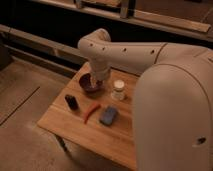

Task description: Place the ceramic cup over the eraser

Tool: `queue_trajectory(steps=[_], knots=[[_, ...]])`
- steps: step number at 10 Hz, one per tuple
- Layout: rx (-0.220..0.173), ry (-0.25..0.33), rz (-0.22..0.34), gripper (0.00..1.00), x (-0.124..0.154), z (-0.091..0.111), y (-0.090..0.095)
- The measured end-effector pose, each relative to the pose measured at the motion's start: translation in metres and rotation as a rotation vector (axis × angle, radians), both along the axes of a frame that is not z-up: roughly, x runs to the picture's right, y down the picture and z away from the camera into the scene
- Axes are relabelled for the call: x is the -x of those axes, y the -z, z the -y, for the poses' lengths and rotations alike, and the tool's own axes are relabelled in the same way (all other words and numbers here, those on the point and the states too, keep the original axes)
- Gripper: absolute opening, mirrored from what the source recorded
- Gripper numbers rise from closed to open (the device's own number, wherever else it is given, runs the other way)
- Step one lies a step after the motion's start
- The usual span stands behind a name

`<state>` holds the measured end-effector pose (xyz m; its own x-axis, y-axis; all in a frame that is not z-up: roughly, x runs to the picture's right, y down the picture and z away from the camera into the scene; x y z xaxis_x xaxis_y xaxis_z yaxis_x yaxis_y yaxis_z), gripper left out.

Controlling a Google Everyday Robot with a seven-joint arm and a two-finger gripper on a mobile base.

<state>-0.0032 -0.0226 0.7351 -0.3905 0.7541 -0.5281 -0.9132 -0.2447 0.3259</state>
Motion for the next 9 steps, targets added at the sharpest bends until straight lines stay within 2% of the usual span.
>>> queue_trajectory(steps=[1, 2, 4, 6, 9], knots=[[-0.017, -0.001, -0.033, 0.65, -0.009, 0.012, 0.001], [-0.047, 0.015, -0.095, 0.65, -0.024, 0.032, 0.005], [-0.076, 0.019, -0.131, 0.65, -0.035, 0.050, 0.009], [-0.106, -0.014, -0.081, 0.65, -0.034, 0.065, 0.009], [-0.118, -0.128, 0.088, 0.65, -0.038, 0.073, -0.009]])
